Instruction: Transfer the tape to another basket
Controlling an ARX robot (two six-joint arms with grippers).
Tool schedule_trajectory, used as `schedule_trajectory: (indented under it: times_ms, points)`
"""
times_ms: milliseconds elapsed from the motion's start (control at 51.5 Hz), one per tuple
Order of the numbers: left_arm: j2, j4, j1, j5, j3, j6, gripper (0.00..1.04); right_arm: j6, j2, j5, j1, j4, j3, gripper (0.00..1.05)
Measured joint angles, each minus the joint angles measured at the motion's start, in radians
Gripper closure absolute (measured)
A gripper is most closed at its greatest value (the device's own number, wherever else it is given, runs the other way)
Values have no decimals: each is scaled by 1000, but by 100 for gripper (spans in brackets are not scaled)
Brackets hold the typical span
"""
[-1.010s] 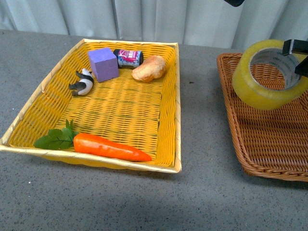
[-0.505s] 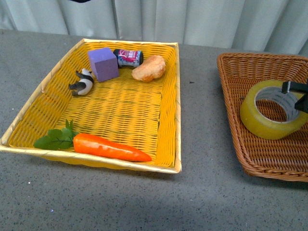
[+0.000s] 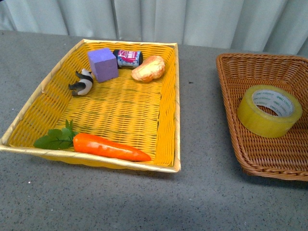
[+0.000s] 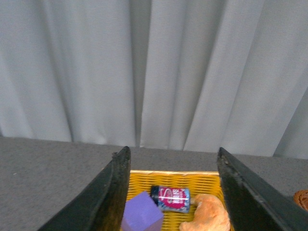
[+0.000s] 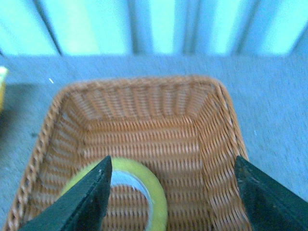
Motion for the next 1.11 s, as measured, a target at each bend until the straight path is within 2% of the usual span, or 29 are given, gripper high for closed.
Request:
schedule_trajectory:
  times_ms: [78,117,214,350,388,466,602,680,854,1107]
  points:
    - [-83,51,32,23,-132,5,67,-12,-6,-12,13,335,-137,49]
    - [-113,69,48,30,-198,7,76,-18,-46,-13,21,430,-186,58]
    - [-206,101,74,65,-345,11,99,-19,-179,37,50,455,-284,81]
    - [-303,119,95,95,-451,15,101,-21,-276,34,62,422,-370,104]
    - [-335,120,105,102,-488,15,101,-23,-318,36,61,407,-397,104]
    - [-410,119,125,113,-561,15,101,-23,-461,37,62,286,-432,104]
    - [-533,85,148,140,-650,15,101,-23,-628,36,63,201,-496,104]
    - [-578,64,189,199,-677,15,101,-23,-678,36,63,169,-517,104]
    - [-631,88,214,202,-752,15,101,-23,-808,36,63,77,-553,104]
    - [-805,-41,214,203,-797,15,101,-23,-990,35,63,-68,-588,104]
